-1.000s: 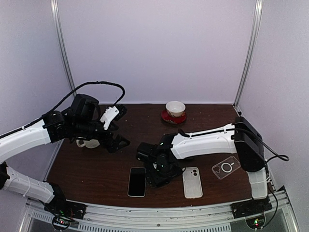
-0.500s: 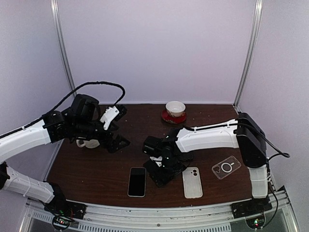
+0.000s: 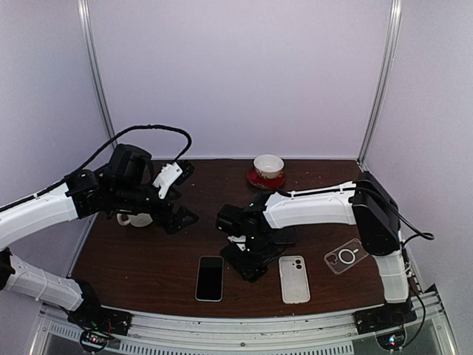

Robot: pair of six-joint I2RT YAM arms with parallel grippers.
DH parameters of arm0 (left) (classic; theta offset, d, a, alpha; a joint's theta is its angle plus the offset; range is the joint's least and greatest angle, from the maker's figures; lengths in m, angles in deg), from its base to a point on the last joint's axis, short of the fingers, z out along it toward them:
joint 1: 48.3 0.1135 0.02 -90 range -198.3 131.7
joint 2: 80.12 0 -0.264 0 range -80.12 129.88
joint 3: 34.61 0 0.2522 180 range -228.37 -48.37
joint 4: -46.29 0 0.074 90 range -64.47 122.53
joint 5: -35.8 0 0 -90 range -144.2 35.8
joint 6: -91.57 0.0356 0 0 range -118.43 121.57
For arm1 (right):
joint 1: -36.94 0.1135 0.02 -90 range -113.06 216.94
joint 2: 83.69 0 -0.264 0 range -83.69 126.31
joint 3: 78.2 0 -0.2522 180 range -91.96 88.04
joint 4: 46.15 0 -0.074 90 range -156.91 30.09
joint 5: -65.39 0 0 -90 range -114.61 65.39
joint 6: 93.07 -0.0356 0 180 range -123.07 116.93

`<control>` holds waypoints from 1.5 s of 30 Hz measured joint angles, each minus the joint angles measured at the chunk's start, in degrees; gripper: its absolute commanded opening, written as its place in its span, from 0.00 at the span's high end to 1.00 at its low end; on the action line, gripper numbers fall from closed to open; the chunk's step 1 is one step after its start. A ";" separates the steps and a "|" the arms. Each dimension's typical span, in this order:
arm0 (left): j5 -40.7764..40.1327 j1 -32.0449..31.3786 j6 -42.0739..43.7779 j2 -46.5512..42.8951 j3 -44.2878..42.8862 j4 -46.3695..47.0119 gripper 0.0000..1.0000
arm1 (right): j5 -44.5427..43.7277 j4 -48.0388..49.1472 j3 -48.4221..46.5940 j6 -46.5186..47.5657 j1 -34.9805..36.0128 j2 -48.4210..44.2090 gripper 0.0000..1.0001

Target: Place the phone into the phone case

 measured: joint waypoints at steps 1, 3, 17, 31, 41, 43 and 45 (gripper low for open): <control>-0.04 0.00 0.00 0.00 0.02 0.00 0.02 | -0.02 -0.04 -0.02 -0.07 -0.02 0.00 0.37; -0.11 0.00 0.00 0.00 0.02 0.00 0.02 | -0.02 -0.13 -0.11 0.07 -0.02 0.00 0.40; 3.48 -4.20 20.33 -6.91 16.31 12.48 0.17 | 7.63 5.05 6.21 -0.13 -0.90 -5.01 0.49; -6.75 -22.62 53.83 16.17 26.03 36.70 0.23 | 21.73 16.17 19.80 -3.80 -2.67 -13.40 0.49; -9.44 -23.06 58.66 29.79 19.45 45.72 0.61 | 25.46 19.78 22.91 -4.94 -2.67 -15.13 0.49; -8.81 -23.06 58.53 29.99 18.56 44.54 0.70 | 25.79 20.15 23.17 -5.05 -2.67 -15.34 0.49; -8.37 -23.08 58.31 30.21 17.68 43.78 0.76 | 25.99 20.31 23.19 -5.16 -2.69 -15.39 0.49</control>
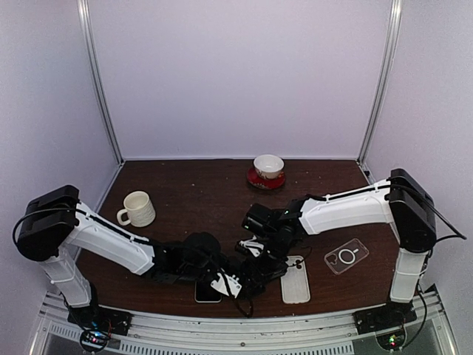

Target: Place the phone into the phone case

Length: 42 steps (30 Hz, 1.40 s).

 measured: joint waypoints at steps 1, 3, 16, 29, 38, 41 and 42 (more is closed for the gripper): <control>0.17 0.00 -0.22 0.15 -0.17 -0.31 0.78 | 0.04 0.07 0.07 -0.02 -0.02 -0.07 0.49; 0.35 0.00 -0.26 0.63 -0.50 -0.63 0.87 | 0.13 0.15 0.31 0.00 -0.07 -0.33 0.49; -1.29 -0.22 -2.56 0.48 -4.09 -2.23 1.00 | -2.21 -1.73 0.74 1.38 -2.25 -6.51 0.01; 4.33 2.40 -29.22 -12.22 -6.19 -6.51 1.00 | -18.86 2.12 9.60 7.67 -10.82 -49.27 0.07; 9.11 3.52 -63.25 -20.26 -8.26 10.16 1.00 | -9.31 28.48 18.82 12.00 -9.01 -53.57 0.13; 11.80 3.52 -70.51 -20.33 -8.26 13.88 1.00 | -5.73 33.97 18.71 12.70 -6.99 -51.49 0.28; 12.57 3.52 -72.22 -20.33 -8.26 14.62 1.00 | -4.46 35.41 18.71 12.85 -6.49 -50.75 0.35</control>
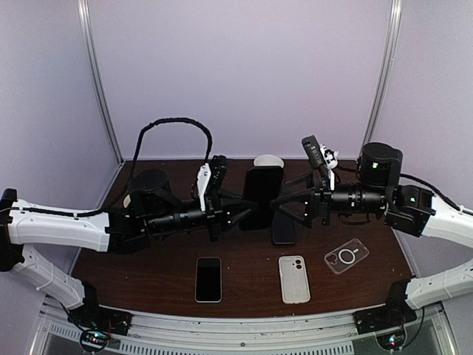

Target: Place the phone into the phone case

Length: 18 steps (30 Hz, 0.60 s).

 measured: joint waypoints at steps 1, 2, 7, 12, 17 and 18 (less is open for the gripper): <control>0.87 0.00 -1.42 0.00 0.00 0.74 1.00 | 1.18 1.03 0.00 0.09 0.46 0.50 0.42; 1.64 0.00 -2.56 0.00 0.00 1.27 1.00 | 2.21 1.90 0.00 0.20 0.68 0.96 0.49; 4.59 -0.07 -6.43 0.02 0.00 3.34 1.00 | 5.27 4.94 -0.09 -0.83 0.94 2.43 0.81; 7.69 -0.11 -9.92 -0.22 0.26 4.70 1.00 | 7.63 5.42 -0.09 0.26 0.90 3.08 1.00; 8.98 -0.35 -10.91 -0.74 0.50 4.94 0.33 | 9.07 4.59 -0.22 0.74 1.20 2.49 1.00; 7.74 -0.31 -10.64 -0.79 0.48 4.28 0.26 | 7.61 2.67 -0.55 0.50 1.22 2.45 1.00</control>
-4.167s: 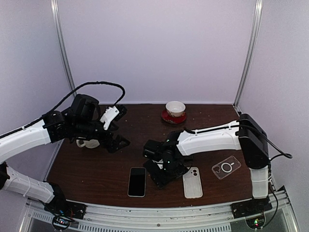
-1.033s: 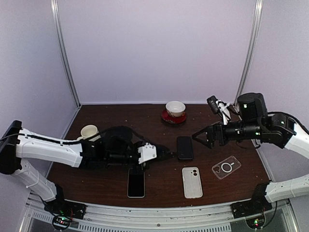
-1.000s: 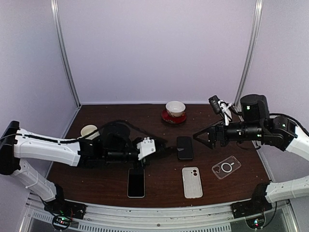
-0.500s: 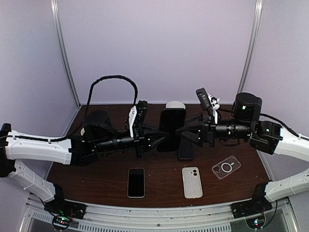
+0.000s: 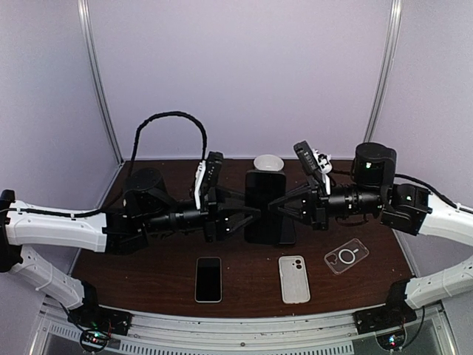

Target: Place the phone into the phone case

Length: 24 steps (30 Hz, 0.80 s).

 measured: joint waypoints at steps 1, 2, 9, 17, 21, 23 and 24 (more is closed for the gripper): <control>-1.51 0.22 0.46 -0.22 -0.07 -1.20 0.23 | -1.33 -2.23 -0.39 -0.09 0.02 0.00 1.00; -2.67 0.39 0.90 -0.44 -0.07 -2.23 0.21 | -3.52 -5.92 -1.27 -0.28 -0.15 0.02 1.00; -19.26 0.74 7.85 -0.44 -8.48 -29.99 0.12 | -29.57 -37.59 -11.43 -4.59 -5.49 5.66 1.00; -24.79 0.79 11.61 6.64 -9.88 -48.37 0.15 | -41.20 -61.70 -9.29 -10.64 -6.16 13.70 1.00; -24.85 0.79 12.85 11.13 -10.56 -54.69 0.18 | -38.21 -64.32 -7.23 -12.35 -6.16 17.55 1.00; -24.81 0.79 13.38 12.74 -11.15 -56.35 0.19 | -35.56 -64.48 -6.38 -13.07 -6.16 19.85 1.00; -24.81 0.79 13.60 13.31 -11.45 -57.13 0.19 | -34.47 -64.43 -6.32 -13.25 -6.16 21.09 1.00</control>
